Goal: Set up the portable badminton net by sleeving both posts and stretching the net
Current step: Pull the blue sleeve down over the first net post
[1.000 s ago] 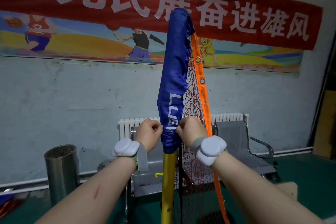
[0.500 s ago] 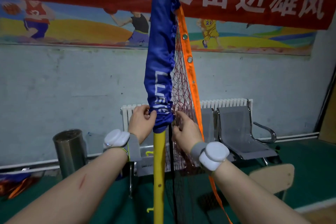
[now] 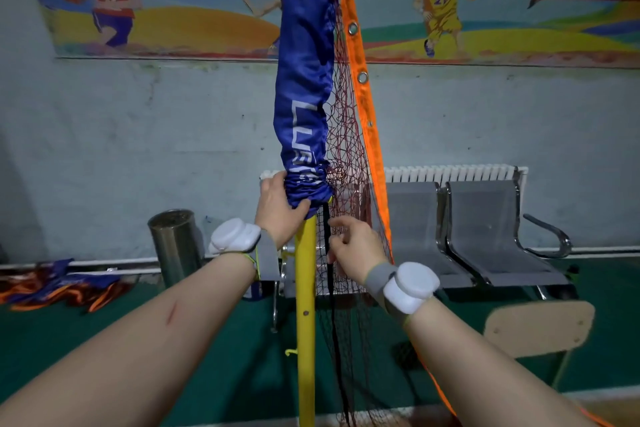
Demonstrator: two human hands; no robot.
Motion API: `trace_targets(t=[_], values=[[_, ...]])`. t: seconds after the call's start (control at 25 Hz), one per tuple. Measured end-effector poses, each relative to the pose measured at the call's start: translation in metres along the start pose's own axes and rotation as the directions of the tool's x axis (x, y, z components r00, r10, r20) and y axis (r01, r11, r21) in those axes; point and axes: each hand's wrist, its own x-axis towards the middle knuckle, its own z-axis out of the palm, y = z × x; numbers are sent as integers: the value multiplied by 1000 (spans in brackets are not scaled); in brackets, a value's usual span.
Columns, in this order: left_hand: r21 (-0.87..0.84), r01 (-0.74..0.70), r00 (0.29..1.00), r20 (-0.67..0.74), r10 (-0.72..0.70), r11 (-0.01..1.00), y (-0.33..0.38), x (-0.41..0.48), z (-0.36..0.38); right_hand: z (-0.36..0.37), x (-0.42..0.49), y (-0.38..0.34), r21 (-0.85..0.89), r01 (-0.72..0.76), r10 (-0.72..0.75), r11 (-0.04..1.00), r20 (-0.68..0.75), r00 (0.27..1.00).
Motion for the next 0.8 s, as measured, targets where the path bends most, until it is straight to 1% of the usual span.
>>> trace_targets(t=[0.12,0.2,0.32,0.44,0.56,0.68,0.8], values=[[1,-20,1000,13,20,1000,-1,-4,1,0,-10,5,12,-38,38,999,-11,999],[0,-34,998,55,34,999,-5,-5,0,1,-15,6,8,-73,74,997,-42,996],[15,-62,996,59,61,998,-9,-1,-3,5,-15,5,12,-105,105,994,-34,994],[9,-95,993,65,95,995,-14,-1,-5,17,-15,2,0,-117,117,993,-5,993],[17,-93,993,73,91,996,-13,-3,-5,21,-13,1,1,-97,97,995,6,995],[62,-86,996,18,85,994,-8,-1,-3,16,0,-3,-18,-35,35,999,-12,999],[94,-80,993,-83,87,992,5,0,1,5,15,-3,-28,34,-35,999,-23,999]])
